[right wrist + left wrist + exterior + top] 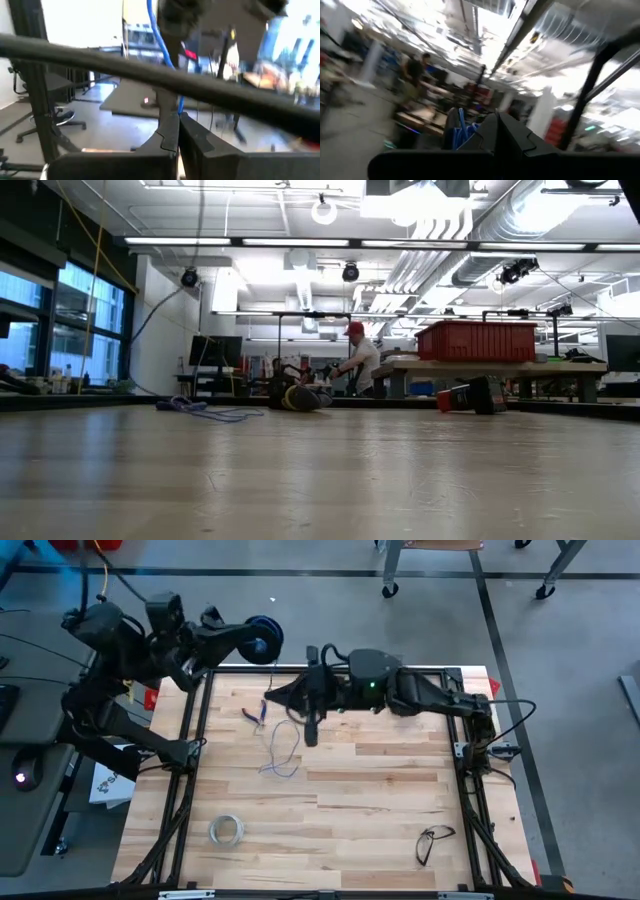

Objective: Coil cords
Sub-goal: Coil the blue wire onto the black spool

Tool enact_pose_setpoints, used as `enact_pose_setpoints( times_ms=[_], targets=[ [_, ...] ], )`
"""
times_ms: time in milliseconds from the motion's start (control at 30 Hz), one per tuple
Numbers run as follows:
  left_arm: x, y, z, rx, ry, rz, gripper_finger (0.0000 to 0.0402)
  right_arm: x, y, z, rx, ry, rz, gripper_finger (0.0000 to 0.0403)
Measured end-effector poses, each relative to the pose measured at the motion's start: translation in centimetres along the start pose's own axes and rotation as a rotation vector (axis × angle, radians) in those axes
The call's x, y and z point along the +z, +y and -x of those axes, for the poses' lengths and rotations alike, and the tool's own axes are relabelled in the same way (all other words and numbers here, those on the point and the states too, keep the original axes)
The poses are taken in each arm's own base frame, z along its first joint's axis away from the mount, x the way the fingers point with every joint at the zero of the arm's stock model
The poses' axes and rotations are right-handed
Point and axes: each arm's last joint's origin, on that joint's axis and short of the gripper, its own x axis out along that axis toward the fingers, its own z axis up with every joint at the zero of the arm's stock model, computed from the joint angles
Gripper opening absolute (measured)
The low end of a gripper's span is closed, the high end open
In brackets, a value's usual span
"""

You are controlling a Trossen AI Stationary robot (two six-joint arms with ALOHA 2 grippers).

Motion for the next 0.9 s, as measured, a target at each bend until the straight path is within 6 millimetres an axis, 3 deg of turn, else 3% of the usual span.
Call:
enact_pose_setpoints(
  times_ms=[133,367,900],
  targets=[
    [-0.6,-0.1,-0.7,-0.044,0.037,0.242,0.0000,-0.1,0.9,-1.3,0.009,-0.091,0.076,0.0000],
    [-1.4,-0.4,-1.1,-0.082,0.108,0.527,0.0000,0.6,0.7,-1.6,-0.017,-0.207,0.147,0.0000],
    [-3.5,-1.1,-2.1,-0.015,0.174,0.557,0.0000,1.2,-0.5,-1.5,0.078,-0.298,0.164,0.0000]
  ],
)
